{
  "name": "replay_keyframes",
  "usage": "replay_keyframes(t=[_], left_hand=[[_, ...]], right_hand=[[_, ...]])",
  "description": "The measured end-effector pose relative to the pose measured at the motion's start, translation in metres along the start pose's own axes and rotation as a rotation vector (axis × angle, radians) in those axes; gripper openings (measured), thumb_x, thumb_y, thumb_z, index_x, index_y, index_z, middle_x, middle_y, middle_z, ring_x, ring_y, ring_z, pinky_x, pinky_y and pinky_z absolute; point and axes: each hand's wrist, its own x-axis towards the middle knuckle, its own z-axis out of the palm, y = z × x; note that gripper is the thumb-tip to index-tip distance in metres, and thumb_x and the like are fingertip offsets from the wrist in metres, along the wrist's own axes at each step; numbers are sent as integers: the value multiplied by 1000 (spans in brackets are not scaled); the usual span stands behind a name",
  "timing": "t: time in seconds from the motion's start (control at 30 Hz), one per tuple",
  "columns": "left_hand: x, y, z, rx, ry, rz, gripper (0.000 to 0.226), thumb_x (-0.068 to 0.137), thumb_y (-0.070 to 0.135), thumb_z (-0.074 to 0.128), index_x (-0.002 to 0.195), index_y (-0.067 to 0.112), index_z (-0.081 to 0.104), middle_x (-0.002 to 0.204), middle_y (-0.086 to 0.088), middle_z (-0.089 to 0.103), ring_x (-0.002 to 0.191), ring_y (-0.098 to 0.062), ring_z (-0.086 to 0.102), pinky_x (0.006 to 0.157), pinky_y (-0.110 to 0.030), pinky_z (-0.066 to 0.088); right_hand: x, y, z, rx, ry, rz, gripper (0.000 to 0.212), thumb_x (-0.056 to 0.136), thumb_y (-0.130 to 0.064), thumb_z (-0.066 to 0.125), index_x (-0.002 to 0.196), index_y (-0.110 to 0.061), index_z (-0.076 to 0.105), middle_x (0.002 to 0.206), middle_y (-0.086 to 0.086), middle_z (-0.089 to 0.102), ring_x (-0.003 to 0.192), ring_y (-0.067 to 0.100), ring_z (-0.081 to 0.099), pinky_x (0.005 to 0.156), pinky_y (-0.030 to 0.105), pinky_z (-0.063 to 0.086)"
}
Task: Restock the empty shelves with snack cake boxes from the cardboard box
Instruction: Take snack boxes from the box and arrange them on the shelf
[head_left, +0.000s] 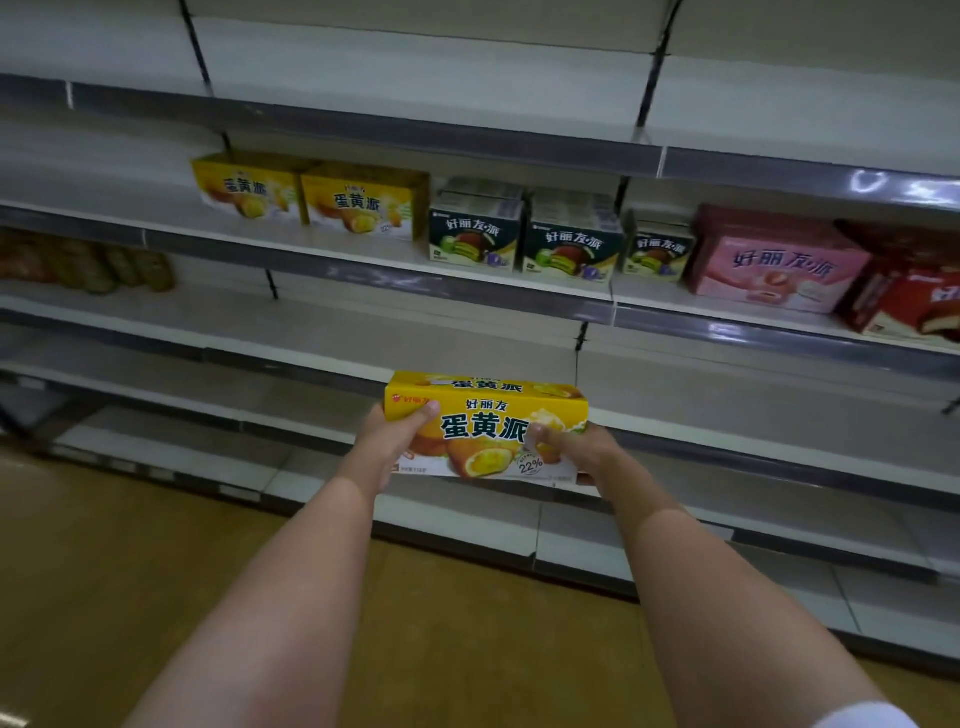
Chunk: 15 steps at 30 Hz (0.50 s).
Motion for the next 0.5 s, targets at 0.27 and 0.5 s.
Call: replay_keyframes(t=[0.27,0.5], left_hand=[[38,8,-24,-14,59,-32,46,81,35,73,117,12,58,119,-9,64,112,-27,56,97,-42,36],[80,33,-69,-21,29,0,51,82,31,72,125,12,53,126,-6,59,120,-28,52,105,-46,32]], right_hand=[[34,-33,25,-14,-47,-18,33,73,-45,78,90,-23,62,112,9,68,104,28,64,97,46,49],[51,-80,72,-42,3,-48,31,77,-47,75,87,-22,59,111,10,68,104,29,64,97,46,49]])
